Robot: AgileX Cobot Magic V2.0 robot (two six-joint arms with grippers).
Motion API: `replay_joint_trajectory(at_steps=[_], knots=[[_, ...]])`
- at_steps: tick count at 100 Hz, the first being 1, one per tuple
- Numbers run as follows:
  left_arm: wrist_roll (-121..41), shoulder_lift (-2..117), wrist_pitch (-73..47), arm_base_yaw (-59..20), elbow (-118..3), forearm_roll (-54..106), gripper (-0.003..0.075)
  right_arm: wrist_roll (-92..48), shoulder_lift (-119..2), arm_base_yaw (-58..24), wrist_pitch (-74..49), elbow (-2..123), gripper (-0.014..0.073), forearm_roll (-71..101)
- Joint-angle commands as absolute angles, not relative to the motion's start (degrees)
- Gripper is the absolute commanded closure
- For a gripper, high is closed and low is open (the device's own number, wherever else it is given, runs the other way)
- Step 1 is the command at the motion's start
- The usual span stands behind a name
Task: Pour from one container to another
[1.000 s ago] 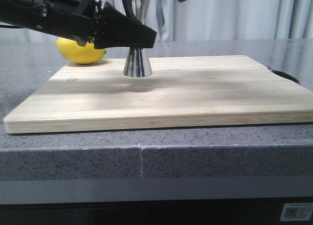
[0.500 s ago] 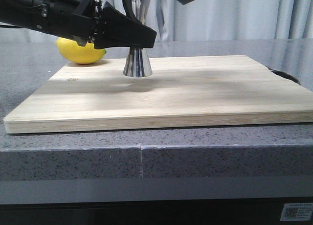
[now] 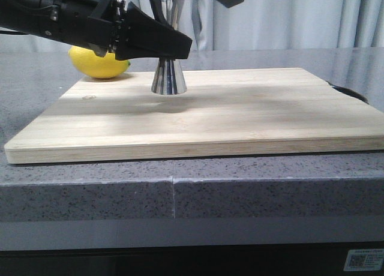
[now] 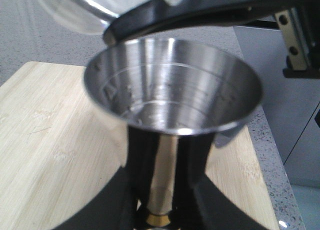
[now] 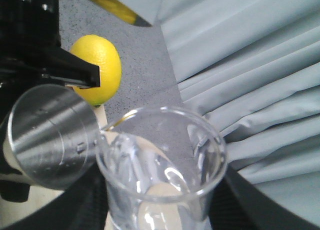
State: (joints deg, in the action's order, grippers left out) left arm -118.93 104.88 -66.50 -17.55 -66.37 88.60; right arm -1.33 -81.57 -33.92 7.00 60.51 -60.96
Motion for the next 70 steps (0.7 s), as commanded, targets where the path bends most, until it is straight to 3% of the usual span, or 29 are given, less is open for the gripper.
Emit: replay_joint_trajectory(at_steps=[1, 70], knots=[[-118.58, 101.71, -72.02, -18.03, -67.99, 92.9, 0.0739, -1.46, -79.21, -33.87, 9.16, 62.66, 0.0347, -61.21], [-118.58, 101.71, -72.02, -18.03, -67.99, 92.9, 0.0739, -1.46, -79.21, -33.87, 9.16, 62.66, 0.0347, -65.05]])
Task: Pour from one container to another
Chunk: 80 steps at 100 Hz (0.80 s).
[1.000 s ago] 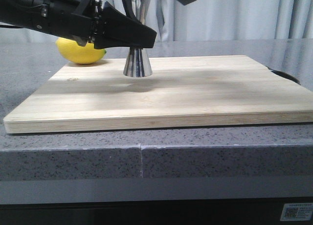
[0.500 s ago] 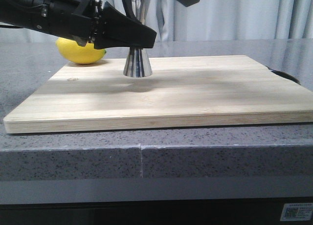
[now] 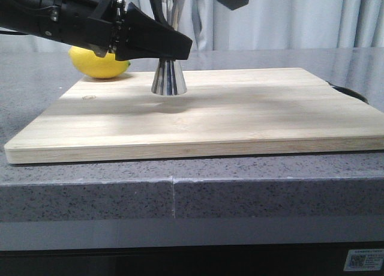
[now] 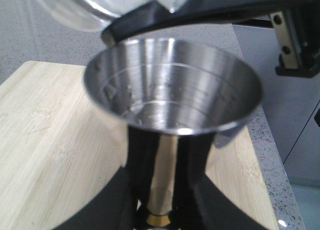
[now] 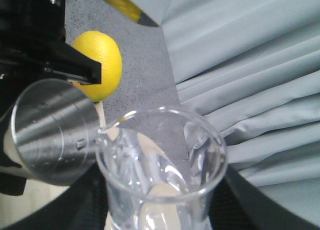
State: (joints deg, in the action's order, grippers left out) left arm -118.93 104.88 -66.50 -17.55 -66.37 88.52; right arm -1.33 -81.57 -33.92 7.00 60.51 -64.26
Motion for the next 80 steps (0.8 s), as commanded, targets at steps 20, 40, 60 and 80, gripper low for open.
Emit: replay_joint_trajectory(at_steps=[20, 40, 60, 80], knots=[[-118.58, 101.71, -72.02, -18.03, -67.99, 92.9, 0.0739, -1.46, -79.21, -33.87, 9.05, 62.66, 0.0347, -66.04], [-118.58, 101.71, -72.02, -18.03, -67.99, 92.9, 0.0739, -1.46, -79.21, -33.87, 9.07, 62.66, 0.0347, -67.11], [-118.58, 101.71, -72.02, -18.03, -67.99, 92.9, 0.0739, -1.46, -79.21, -33.87, 8.8, 62.66, 0.0347, -68.15], [-118.58, 101.71, -72.02, -18.03, -67.99, 92.9, 0.0739, -1.46, -79.21, -33.87, 8.68, 62.66, 0.0347, -68.97]])
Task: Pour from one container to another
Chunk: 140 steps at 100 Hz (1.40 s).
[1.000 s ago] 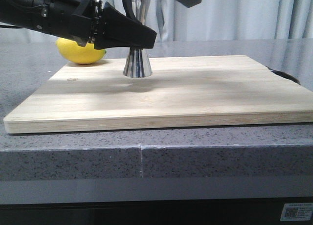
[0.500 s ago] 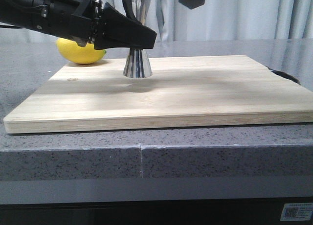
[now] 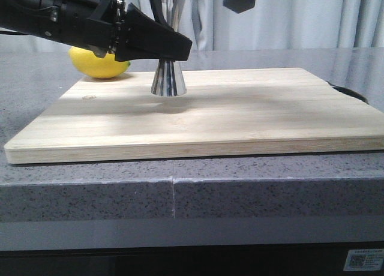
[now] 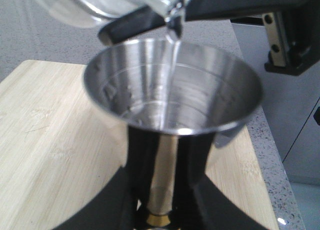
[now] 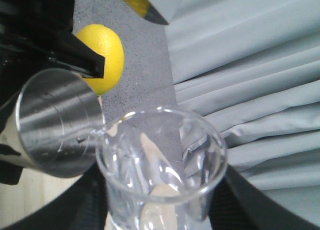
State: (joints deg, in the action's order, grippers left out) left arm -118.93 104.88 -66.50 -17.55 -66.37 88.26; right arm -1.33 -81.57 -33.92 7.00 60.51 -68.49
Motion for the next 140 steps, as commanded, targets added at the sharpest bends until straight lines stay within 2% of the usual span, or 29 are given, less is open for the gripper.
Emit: replay_joint_trajectory(at_steps=[1, 140], knots=[[-118.58, 101.71, -72.02, -18.03, -67.99, 92.9, 0.0739, -1.46, -79.21, -33.87, 8.68, 62.66, 0.0347, -69.02], [-118.58, 101.71, -72.02, -18.03, -67.99, 92.9, 0.0739, -1.46, -79.21, -33.87, 6.96, 62.85, 0.0347, -75.71]])
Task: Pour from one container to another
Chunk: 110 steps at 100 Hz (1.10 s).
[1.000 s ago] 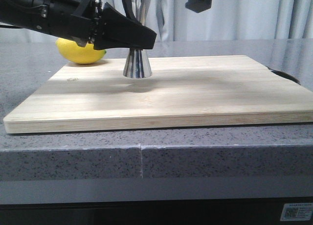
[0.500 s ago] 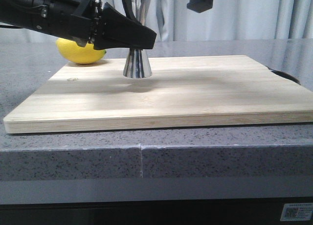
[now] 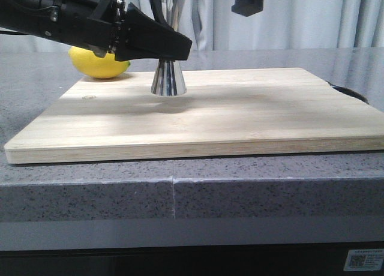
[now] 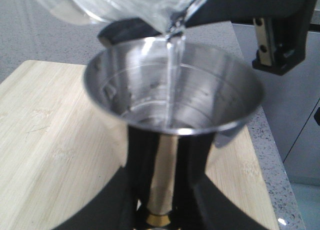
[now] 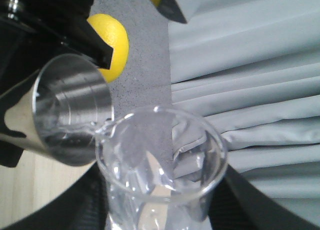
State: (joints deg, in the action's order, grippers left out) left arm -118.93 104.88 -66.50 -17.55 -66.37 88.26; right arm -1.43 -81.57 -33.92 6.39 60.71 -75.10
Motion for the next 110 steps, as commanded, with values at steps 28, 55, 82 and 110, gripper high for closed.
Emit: replay_joint_trajectory(at_steps=[28, 55, 82, 110], knots=[[-118.58, 101.71, -72.02, -18.03, -67.99, 92.9, 0.0739, -1.46, -79.21, -33.87, 6.31, 62.85, 0.0347, -76.51], [-118.58, 101.71, -72.02, -18.03, -67.99, 92.9, 0.0739, -1.46, -79.21, -33.87, 6.34, 62.85, 0.0347, -77.33], [-118.58, 101.71, -72.23, -18.03, -67.99, 92.9, 0.0739, -1.46, -79.21, -33.87, 6.03, 63.74, 0.0347, -77.77], [-118.58, 101.71, -72.4, -18.13, -67.99, 92.9, 0.0739, -1.46, -79.21, -33.87, 5.88, 64.52, 0.0347, -78.18]])
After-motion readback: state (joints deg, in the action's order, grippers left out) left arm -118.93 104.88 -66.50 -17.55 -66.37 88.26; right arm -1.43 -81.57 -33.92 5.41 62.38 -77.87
